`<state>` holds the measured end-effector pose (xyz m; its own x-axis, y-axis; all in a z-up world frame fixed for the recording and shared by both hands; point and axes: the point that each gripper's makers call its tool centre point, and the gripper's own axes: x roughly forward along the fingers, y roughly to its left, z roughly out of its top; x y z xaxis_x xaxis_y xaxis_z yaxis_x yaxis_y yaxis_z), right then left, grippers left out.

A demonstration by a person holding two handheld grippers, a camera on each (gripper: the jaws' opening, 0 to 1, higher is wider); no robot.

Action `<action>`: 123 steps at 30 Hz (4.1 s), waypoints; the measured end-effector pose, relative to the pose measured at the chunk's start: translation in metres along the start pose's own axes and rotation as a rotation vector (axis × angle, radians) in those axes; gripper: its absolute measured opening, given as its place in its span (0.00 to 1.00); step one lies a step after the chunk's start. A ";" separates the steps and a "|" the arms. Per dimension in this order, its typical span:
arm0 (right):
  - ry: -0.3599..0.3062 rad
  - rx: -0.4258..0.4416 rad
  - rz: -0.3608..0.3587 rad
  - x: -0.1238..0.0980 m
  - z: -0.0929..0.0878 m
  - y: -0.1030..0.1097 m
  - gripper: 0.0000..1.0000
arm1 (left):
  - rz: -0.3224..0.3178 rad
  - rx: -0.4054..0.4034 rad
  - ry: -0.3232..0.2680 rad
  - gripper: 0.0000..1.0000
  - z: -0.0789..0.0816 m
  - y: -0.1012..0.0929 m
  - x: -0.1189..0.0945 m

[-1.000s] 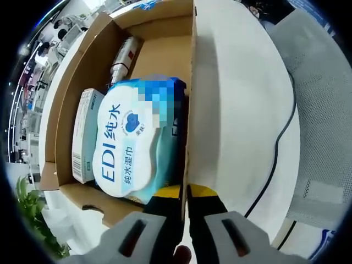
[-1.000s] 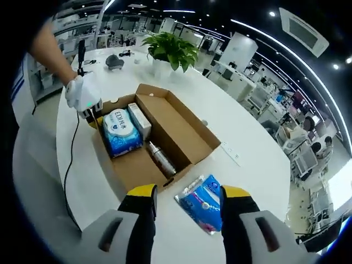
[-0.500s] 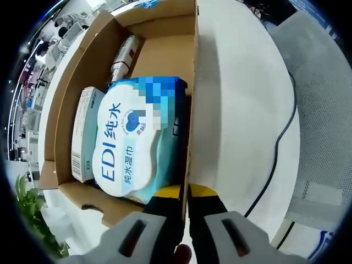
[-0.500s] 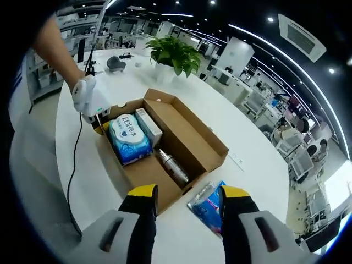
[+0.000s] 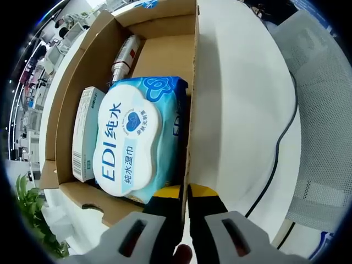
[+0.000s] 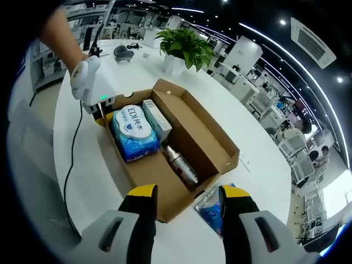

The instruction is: Operate the shoe box by opening the lid, removing the specified soft item, and placing it in the target area until the item is outside and the box remains undamaged.

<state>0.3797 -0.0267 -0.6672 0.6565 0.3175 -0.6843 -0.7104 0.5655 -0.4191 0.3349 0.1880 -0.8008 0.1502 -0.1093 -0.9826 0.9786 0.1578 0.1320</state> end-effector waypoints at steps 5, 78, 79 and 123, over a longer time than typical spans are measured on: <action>0.018 -0.133 0.035 0.009 0.003 0.008 0.43 | 0.002 0.002 -0.001 0.02 0.000 0.001 0.000; 0.131 -0.207 0.091 0.106 -0.014 -0.008 0.38 | -0.001 0.002 0.001 0.02 0.001 0.001 0.000; 0.140 -0.213 0.088 0.107 -0.017 -0.008 0.38 | -0.001 0.002 0.001 0.02 0.001 0.001 0.000; 0.239 -0.258 0.207 0.149 -0.029 0.001 0.28 | -0.013 0.005 0.008 0.01 0.002 0.001 -0.001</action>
<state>0.4694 -0.0002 -0.7871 0.4371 0.2019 -0.8764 -0.8816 0.2890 -0.3731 0.3357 0.1862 -0.7998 0.1362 -0.1033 -0.9853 0.9811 0.1517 0.1198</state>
